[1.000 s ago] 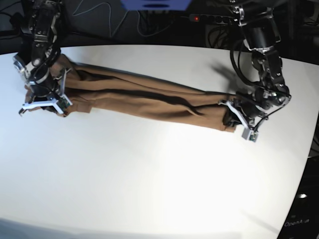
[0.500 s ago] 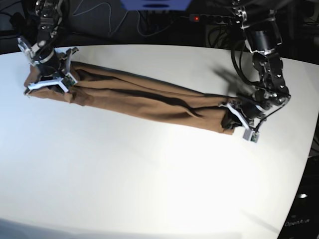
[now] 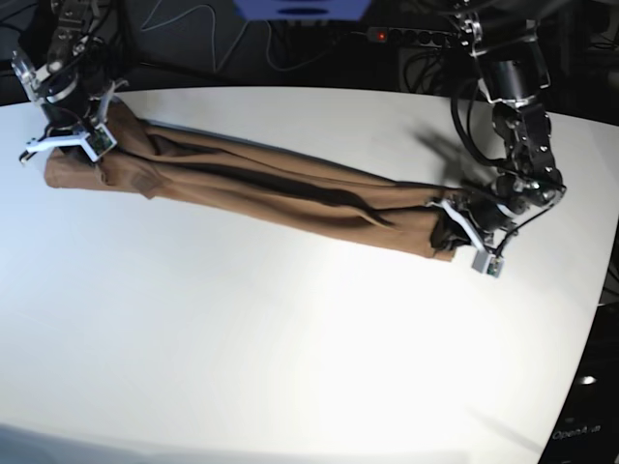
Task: Fold the T-shirt properly
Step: 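Drag the strip end held by the right gripper outward to straighten it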
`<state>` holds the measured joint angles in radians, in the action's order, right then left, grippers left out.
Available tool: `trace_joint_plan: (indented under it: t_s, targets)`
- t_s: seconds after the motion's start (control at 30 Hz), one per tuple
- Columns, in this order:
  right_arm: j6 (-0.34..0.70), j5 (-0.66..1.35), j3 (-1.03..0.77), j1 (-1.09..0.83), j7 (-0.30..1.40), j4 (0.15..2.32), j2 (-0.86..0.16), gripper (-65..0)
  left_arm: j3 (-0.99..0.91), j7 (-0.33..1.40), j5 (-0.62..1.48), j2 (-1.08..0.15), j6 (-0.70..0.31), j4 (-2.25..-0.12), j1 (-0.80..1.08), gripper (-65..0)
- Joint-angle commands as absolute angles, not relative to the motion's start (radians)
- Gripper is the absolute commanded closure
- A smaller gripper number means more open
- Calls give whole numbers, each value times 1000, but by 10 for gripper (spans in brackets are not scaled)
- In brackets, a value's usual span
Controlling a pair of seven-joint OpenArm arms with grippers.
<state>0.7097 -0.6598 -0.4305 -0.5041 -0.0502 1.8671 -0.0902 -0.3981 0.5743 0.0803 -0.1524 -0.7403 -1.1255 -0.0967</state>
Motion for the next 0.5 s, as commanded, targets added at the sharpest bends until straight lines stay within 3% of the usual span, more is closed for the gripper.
trace_joint_plan:
  t_s: [0.0, 0.47]
  targets:
    - [698, -650, -438, -516, -79, 1882, -94, -7, -400, 722, -38, -168, -698, -1104, -71, -37]
    - [698, -653, -438, -562, -101, 1882, -61, -35, -400, 722, -38, -168, -698, -1104, -65, -37]
